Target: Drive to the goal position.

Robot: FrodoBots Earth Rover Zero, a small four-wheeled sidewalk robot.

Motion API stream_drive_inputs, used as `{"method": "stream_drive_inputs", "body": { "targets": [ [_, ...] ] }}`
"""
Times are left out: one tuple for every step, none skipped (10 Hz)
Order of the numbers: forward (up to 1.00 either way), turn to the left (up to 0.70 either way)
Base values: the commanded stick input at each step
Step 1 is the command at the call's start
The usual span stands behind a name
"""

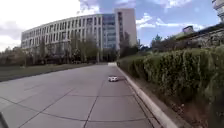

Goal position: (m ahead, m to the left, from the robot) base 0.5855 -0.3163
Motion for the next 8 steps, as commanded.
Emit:
{"method": "stream_drive_inputs", "body": {
  "targets": [
    [0.45, 0.0],
    [0.45, 0.0],
    [0.45, 0.0],
    [0.45, 0.0],
    [0.45, 0.0],
    [0.45, 0.0],
    [0.45, -0.15],
    [0.45, -0.27]
  ]
}}
